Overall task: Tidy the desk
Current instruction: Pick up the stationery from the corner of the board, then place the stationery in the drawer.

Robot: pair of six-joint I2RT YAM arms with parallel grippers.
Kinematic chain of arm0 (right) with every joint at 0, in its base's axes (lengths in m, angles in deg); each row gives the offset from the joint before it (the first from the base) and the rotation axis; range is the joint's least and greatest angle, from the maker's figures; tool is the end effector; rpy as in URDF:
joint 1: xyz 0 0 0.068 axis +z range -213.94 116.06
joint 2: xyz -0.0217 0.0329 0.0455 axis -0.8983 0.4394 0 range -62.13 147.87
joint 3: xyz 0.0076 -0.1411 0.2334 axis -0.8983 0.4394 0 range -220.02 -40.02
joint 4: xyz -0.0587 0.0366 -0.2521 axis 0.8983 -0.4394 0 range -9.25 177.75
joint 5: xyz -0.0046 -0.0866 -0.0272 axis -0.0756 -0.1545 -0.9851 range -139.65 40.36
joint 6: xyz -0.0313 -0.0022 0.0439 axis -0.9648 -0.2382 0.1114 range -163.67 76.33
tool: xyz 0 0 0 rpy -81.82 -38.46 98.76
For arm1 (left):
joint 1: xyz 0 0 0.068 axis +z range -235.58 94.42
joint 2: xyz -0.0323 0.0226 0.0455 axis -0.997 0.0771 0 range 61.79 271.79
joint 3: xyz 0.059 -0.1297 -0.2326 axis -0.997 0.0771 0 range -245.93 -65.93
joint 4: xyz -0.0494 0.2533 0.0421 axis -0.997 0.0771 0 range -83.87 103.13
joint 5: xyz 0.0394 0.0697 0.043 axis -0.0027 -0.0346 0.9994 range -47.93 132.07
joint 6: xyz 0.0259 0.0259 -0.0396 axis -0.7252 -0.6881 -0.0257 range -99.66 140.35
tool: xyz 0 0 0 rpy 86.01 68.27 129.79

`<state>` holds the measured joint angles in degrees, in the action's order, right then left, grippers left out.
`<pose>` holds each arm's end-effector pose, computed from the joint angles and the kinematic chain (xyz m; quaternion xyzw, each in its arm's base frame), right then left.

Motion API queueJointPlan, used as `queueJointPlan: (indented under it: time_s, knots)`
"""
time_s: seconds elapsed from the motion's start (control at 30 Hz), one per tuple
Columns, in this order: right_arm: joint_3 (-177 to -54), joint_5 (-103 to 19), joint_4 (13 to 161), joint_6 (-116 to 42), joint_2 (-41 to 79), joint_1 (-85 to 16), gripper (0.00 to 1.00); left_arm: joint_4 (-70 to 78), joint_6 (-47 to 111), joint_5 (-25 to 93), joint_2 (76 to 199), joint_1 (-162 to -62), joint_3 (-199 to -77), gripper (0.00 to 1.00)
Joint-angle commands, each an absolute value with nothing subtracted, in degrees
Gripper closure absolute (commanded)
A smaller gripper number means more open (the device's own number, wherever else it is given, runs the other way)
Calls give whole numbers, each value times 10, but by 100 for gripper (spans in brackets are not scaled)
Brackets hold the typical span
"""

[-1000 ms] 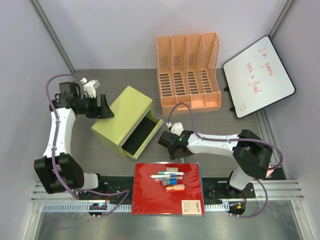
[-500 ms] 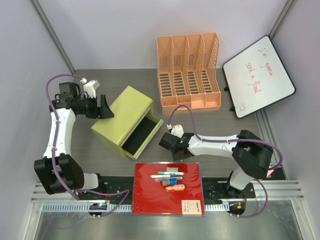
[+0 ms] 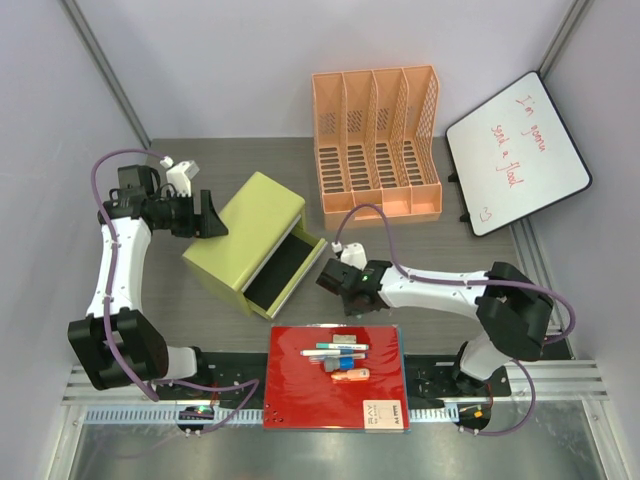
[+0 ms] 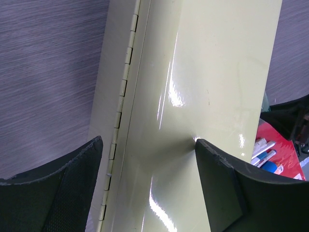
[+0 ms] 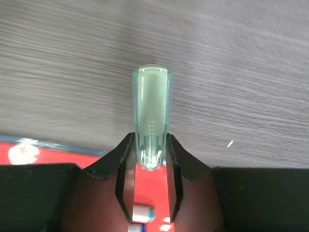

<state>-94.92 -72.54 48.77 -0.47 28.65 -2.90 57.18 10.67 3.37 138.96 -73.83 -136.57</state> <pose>0.1502 0.2428 0.1795 -0.1247 0.9639 -0.0189 0.2346 0.2651 0.0324 0.3166 0.0761 0.9075 -0.2636 0.3179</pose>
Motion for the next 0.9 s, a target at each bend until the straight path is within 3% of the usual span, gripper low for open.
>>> queueJointPlan:
  time_s: [0.0, 0.37, 0.67, 0.8, 0.87]
  knots:
    - [-1039, -702, 491, -10, 222, -25, 99, 568, 93, 45, 1377, -734, -1358, 22]
    - [-1080, -548, 738, 121, 278, -51, 99, 573, 93, 47, 1365, -734, -1361, 22]
    - [-1136, -520, 764, 136, 374, -59, 98, 575, 87, 48, 1357, -730, -1361, 22]
    - [-1153, -517, 764, 129, 391, -62, 68, 575, 87, 46, 1356, -729, -1358, 22]
    - [-1160, -516, 765, 123, 395, -62, 61, 576, 85, 47, 1358, -729, -1356, 22]
